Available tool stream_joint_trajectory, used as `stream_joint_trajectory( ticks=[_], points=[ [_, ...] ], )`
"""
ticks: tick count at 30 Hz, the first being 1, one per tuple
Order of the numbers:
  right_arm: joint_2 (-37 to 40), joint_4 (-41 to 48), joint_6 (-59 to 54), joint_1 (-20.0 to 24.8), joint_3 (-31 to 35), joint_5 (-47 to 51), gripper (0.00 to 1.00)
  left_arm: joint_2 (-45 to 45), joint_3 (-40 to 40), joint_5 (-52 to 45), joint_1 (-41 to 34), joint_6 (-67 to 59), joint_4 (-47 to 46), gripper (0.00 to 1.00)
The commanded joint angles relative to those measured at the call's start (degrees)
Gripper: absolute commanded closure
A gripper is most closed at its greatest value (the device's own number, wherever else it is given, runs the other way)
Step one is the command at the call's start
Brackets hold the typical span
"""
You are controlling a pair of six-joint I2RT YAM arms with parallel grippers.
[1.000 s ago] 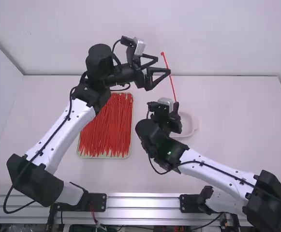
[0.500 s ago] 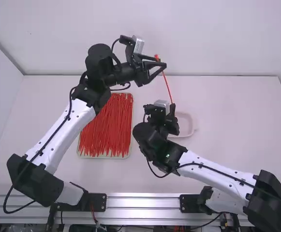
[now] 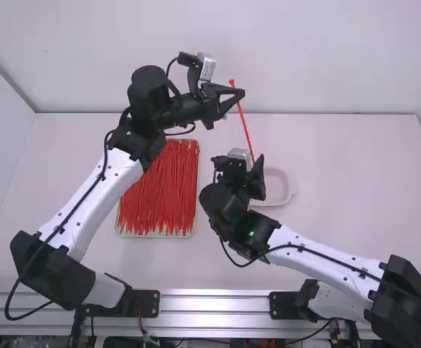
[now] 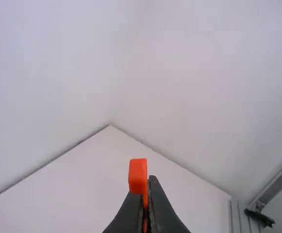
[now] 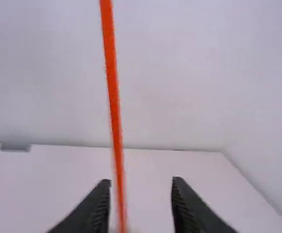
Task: Fasten the cable tie
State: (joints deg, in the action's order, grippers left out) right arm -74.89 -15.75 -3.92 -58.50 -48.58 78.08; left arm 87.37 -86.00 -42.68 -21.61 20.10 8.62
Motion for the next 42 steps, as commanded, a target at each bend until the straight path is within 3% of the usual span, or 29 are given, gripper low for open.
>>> stream_joint_trajectory(
  ticks=[1,5,13,22,30,37,42],
  points=[
    [0.0,-1.3,-3.3,0.7,-1.8,-7.6,0.45,-0.2,-0.8,3.2,0.7,-1.1,0.0,0.98],
    [0.0,-3.6,-6.7,-0.8,-1.8,-12.9,0.27,-0.2,-0.8,3.3,1.9,-2.7,-0.7,0.98],
    [1.9,-11.1,-15.4,-4.5,-1.7,-14.4,0.08,-0.2,-0.8,3.1,6.6,-3.0,-1.2,0.98],
    [11.5,-8.4,-17.0,-1.9,-1.8,-28.9,0.02,-0.2,-0.8,2.3,9.8,-3.6,-4.1,0.98],
    [20.9,2.1,-10.6,6.9,-1.8,-51.7,0.02,-0.2,-0.8,-9.4,11.6,-8.3,-4.7,0.98],
    [27.1,8.1,-3.8,21.3,-1.7,-80.0,0.02,-0.2,-0.8,-19.8,12.1,-12.3,-5.3,0.98],
    [27.7,8.1,-1.5,29.3,-1.7,-91.8,0.02,-0.2,-0.8,-23.1,12.0,-13.3,-5.4,0.98]
  ],
)
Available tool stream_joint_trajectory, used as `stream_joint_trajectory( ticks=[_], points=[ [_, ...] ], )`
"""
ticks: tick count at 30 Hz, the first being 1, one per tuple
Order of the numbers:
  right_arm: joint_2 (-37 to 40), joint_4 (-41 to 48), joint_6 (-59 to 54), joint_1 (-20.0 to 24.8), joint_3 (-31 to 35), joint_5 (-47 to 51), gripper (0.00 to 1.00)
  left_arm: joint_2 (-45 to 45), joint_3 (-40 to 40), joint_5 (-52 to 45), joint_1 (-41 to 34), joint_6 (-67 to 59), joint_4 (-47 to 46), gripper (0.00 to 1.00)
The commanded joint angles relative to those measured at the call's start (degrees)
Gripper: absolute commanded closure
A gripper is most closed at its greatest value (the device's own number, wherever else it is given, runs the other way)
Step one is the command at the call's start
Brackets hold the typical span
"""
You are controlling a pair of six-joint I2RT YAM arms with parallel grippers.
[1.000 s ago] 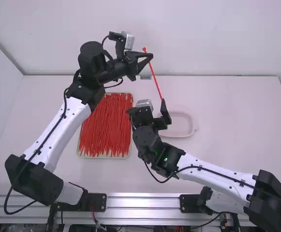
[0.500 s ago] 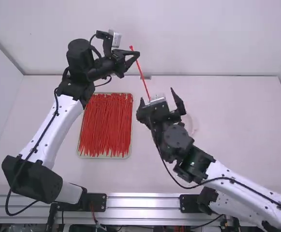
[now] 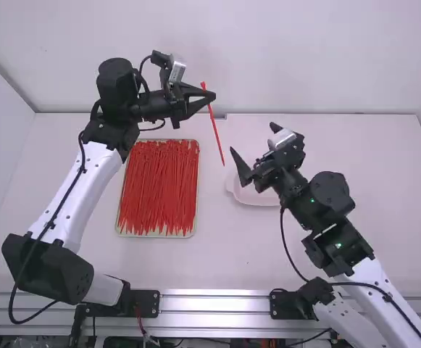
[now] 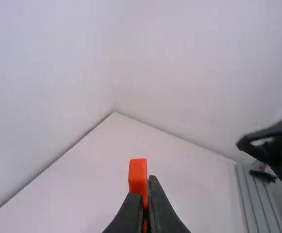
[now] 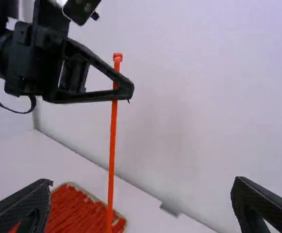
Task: Fasten the cable tie
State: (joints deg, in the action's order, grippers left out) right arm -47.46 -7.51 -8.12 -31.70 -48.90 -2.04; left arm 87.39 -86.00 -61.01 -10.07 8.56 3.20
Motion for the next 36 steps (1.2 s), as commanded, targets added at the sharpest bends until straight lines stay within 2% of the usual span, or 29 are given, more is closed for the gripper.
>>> stream_joint_trajectory(
  ticks=[1,4,7,9,12,13,15,16,18,20,23,27,30,36],
  points=[
    [0.3,-0.9,4.1,5.5,-1.4,-15.6,0.02,-0.2,-0.8,-6.6,0.6,-2.4,0.0,0.98],
    [-0.3,-3.2,7.2,11.4,-1.4,-23.9,0.02,-0.2,-0.8,-9.2,0.6,-3.0,0.0,0.98],
    [-2.3,-8.4,12.5,19.0,-1.4,-36.2,0.02,-0.2,-0.8,-10.6,0.6,-3.1,0.0,0.98],
    [-3.4,-10.9,14.8,21.6,-1.4,-40.9,0.02,-0.2,-0.8,-11.2,0.6,-3.1,0.1,0.98],
    [-8.6,-20.9,23.4,28.4,-1.4,-52.3,0.02,-0.2,-0.8,-14.9,0.6,-4.6,0.6,0.98],
    [-9.2,-22.1,24.4,28.9,-1.4,-53.2,0.02,-0.2,-0.9,-15.1,0.6,-4.6,0.7,0.98],
    [-15.3,-33.6,33.2,32.3,-1.4,-59.9,0.02,-0.2,-0.8,-16.8,0.2,-4.5,1.8,0.98],
    [-15.7,-34.4,33.8,32.4,-1.4,-60.2,0.02,-0.2,-0.8,-16.8,0.3,-4.5,1.8,0.98],
    [-21.2,-45.7,42.5,33.7,-1.4,-64.1,0.02,-0.2,-0.8,-16.7,0.2,-2.9,3.1,0.98],
    [-24.4,-52.6,47.5,33.7,-1.4,-65.7,0.02,-0.2,-0.8,-16.8,0.0,-2.4,3.3,0.98],
    [-31.7,-68.3,57.5,32.3,-1.4,-67.4,0.02,-0.2,-0.8,-16.8,-0.6,-2.4,3.5,0.98],
    [-37.6,-79.6,64.5,30.6,-1.4,-67.5,0.03,-0.2,-0.8,-16.8,-0.3,-2.4,3.7,0.98],
    [-40.3,-83.0,66.4,29.4,-1.4,-67.7,0.04,-0.2,-0.8,-16.8,-0.9,-2.4,3.7,0.98],
    [-41.5,-83.6,66.2,26.5,-1.4,-69.8,0.07,-0.2,-0.8,-16.2,-1.1,-3.4,2.2,0.98]
  ],
)
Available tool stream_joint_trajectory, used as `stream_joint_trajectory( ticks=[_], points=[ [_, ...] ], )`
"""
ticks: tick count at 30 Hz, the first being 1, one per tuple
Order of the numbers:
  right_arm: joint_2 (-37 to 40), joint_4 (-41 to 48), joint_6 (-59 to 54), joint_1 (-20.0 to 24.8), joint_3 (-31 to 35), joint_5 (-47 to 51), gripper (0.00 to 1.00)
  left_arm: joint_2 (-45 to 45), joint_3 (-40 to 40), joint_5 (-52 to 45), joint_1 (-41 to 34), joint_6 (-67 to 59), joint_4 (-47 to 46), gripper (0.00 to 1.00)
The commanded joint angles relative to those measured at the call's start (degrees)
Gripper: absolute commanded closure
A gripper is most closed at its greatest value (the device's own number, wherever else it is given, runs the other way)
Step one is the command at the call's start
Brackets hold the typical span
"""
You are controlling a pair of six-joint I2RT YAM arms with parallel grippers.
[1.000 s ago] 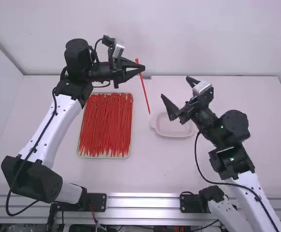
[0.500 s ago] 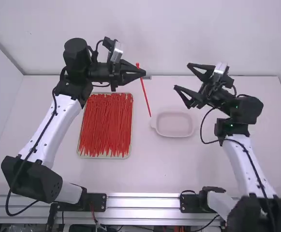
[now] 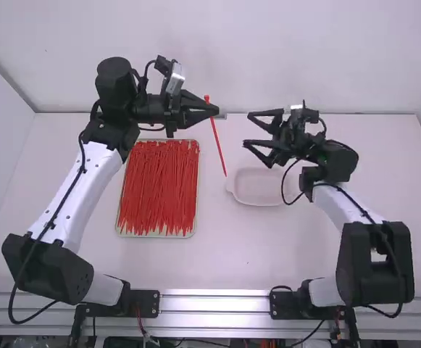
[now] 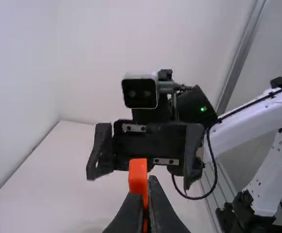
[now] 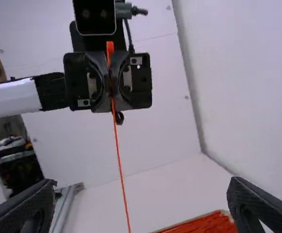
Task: Fasten the cable tie
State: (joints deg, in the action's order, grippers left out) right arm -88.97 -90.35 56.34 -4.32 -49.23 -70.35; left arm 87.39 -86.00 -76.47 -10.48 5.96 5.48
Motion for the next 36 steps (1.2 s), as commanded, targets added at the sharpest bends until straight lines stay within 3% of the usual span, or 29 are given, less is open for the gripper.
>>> stream_joint_trajectory(
  ticks=[1,11,20,24,26,27,28,29,30,34,36],
  points=[
    [0.0,-0.8,1.7,-1.9,-1.1,-1.9,0.07,-0.2,-0.8,-0.4,-1.2,-2.3,-1.4,0.98],
    [0.0,1.0,-0.3,-5.8,-1.1,-4.0,0.1,-0.2,-0.8,2.1,-3.4,-5.8,-6.8,0.98],
    [0.0,5.7,-4.1,-8.2,-1.0,-5.0,0.25,-0.2,-0.8,4.5,-5.6,-5.6,-6.9,0.98],
    [0.0,5.7,-4.2,-8.4,-1.0,-5.3,0.36,-0.2,-0.8,5.5,-6.0,-5.6,-7.5,0.98],
    [0.0,5.7,-4.1,-8.4,-1.1,-5.5,0.53,-0.2,-0.8,5.4,-6.0,-5.7,-7.6,0.98],
    [0.0,5.7,-4.2,-8.4,-1.0,-5.7,0.7,-0.2,-0.8,5.6,-5.9,-5.8,-7.8,0.98],
    [0.0,5.7,-4.2,-8.4,-1.1,-5.7,0.74,-0.2,-0.8,5.6,-5.8,-5.8,-7.8,0.98],
    [0.0,5.7,-4.3,-8.4,-1.0,-5.8,0.9,-0.2,-0.8,5.5,-5.6,-5.8,-7.8,0.98],
    [0.0,5.7,-4.3,-8.4,-1.0,-5.7,0.99,-0.2,-0.8,5.4,-5.7,-5.8,-7.8,0.98],
    [0.0,5.7,-5.4,-8.4,-1.0,-4.9,1.0,-0.2,-0.8,5.6,-5.6,-5.7,-7.4,0.98],
    [0.0,5.6,-5.4,-8.4,-1.0,-4.5,1.0,-0.2,-0.8,5.6,-5.7,-5.7,-7.0,0.92]
  ],
)
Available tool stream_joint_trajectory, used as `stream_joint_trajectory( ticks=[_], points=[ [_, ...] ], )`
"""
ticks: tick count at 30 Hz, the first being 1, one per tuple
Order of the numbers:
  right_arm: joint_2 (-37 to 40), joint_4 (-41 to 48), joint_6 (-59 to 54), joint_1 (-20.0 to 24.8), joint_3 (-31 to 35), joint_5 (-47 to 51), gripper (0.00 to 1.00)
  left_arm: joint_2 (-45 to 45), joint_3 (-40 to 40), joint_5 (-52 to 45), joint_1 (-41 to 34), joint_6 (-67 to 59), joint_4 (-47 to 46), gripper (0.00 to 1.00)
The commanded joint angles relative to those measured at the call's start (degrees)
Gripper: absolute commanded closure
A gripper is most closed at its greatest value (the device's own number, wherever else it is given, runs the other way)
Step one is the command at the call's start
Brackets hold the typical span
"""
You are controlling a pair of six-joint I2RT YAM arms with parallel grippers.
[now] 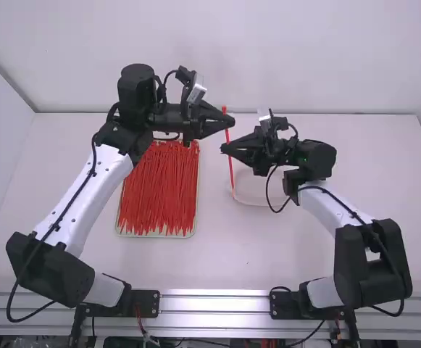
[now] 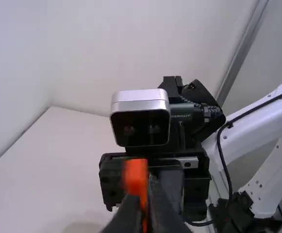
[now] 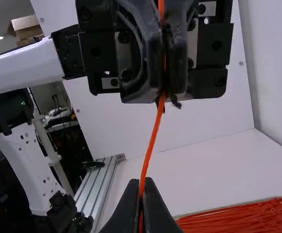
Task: Fasten the cable tie
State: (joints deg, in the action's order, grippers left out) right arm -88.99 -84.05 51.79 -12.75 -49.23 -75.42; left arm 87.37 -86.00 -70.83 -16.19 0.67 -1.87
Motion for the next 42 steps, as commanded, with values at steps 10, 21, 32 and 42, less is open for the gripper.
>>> stream_joint_trajectory(
  ticks=[10,21,32,42],
  points=[
    [0.1,-2.4,-2.3,-0.1,-1.0,5.4,1.0,-0.1,-0.8,-0.2,0.1,5.3,8.9,0.47],
    [0.1,-7.7,-2.2,-0.1,-1.0,8.0,1.0,-0.1,-0.8,-0.2,0.1,10.5,15.9,0.65],
    [0.1,-7.1,-3.7,-0.1,-1.0,8.2,1.0,-0.1,-0.8,-0.2,-0.2,10.5,16.5,0.65],
    [0.0,-7.1,-3.9,0.0,-1.0,8.2,1.0,-0.1,-0.8,-0.3,-0.3,14.6,20.1,0.78]
  ],
)
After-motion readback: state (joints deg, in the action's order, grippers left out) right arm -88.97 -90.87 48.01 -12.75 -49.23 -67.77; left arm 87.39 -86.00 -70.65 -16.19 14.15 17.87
